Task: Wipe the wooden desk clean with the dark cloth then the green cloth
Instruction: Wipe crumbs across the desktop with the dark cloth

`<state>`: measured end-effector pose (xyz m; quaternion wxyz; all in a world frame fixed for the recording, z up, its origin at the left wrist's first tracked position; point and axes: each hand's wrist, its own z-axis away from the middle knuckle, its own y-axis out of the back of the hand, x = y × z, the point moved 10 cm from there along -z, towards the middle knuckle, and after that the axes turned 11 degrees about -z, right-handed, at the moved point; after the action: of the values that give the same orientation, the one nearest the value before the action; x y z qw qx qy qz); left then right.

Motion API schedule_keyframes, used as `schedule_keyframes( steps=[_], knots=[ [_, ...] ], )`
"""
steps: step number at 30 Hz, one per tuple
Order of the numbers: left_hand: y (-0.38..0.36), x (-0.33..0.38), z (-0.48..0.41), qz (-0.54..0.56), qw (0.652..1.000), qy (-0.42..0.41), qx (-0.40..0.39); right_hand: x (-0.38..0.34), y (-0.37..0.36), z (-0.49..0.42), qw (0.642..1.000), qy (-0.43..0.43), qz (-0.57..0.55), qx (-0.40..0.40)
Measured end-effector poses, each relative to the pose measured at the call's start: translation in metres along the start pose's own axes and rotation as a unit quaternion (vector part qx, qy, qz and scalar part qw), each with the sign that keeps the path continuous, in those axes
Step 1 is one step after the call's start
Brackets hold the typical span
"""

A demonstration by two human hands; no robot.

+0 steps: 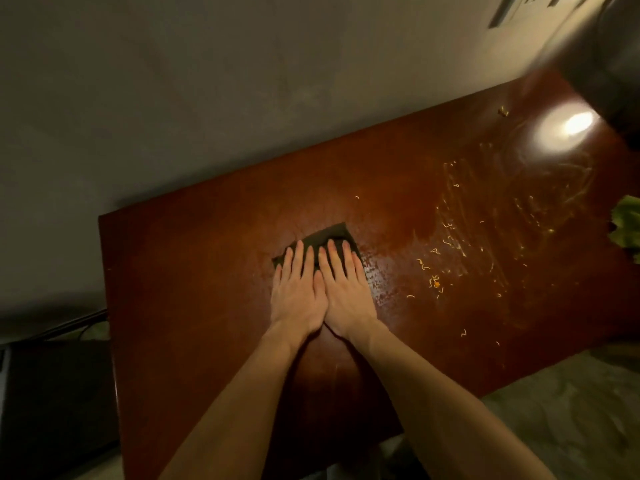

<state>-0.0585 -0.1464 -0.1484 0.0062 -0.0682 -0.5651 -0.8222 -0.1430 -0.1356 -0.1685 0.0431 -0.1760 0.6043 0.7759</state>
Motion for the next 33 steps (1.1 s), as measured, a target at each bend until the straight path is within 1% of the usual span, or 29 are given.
schedule_keyframes(
  steps=[3, 6, 8, 10, 13, 15, 18, 21, 25, 28, 30, 33],
  knots=[
    [0.012, -0.005, -0.043, 0.004, 1.000, 0.010, 0.000, 0.005, 0.010, -0.048, 1.000, 0.021, 0.014, -0.014],
    [0.024, -0.008, -0.091, 0.007, 1.000, 0.005, -0.006, 0.016, 0.023, -0.095, 0.999, 0.011, 0.042, -0.019],
    [0.034, 0.000, -0.121, 0.021, 1.000, -0.013, -0.013, 0.030, 0.031, -0.116, 0.998, -0.026, 0.056, -0.026],
    [0.043, 0.020, -0.147, 0.037, 0.998, -0.043, -0.025, 0.050, 0.039, -0.126, 0.994, -0.086, 0.059, -0.023],
    [0.047, 0.064, -0.168, 0.032, 0.994, -0.096, -0.044, 0.081, 0.047, -0.121, 0.985, -0.168, 0.026, -0.013],
    [0.044, 0.092, -0.168, 0.025, 0.991, -0.123, -0.042, 0.099, 0.053, -0.108, 0.980, -0.196, 0.013, 0.001],
    [0.038, 0.121, -0.157, 0.037, 0.985, -0.161, -0.050, 0.123, 0.063, -0.084, 0.977, -0.211, 0.005, 0.009],
    [0.038, 0.138, -0.141, 0.035, 0.980, -0.187, -0.054, 0.136, 0.067, -0.063, 0.980, -0.196, 0.005, 0.021],
    [0.047, 0.129, -0.122, 0.027, 0.981, -0.181, -0.056, 0.125, 0.066, -0.053, 0.986, -0.156, 0.056, -0.015],
    [0.051, 0.096, -0.099, 0.016, 0.987, -0.161, -0.023, 0.081, 0.058, -0.039, 0.988, -0.078, 0.124, -0.040],
    [0.047, 0.060, -0.073, -0.007, 0.991, -0.135, 0.007, 0.043, 0.037, -0.019, 0.987, -0.033, 0.147, -0.054],
    [0.037, 0.011, -0.027, -0.042, 0.992, -0.114, 0.042, -0.007, 0.011, 0.014, 0.991, -0.020, 0.124, -0.042]
  ],
)
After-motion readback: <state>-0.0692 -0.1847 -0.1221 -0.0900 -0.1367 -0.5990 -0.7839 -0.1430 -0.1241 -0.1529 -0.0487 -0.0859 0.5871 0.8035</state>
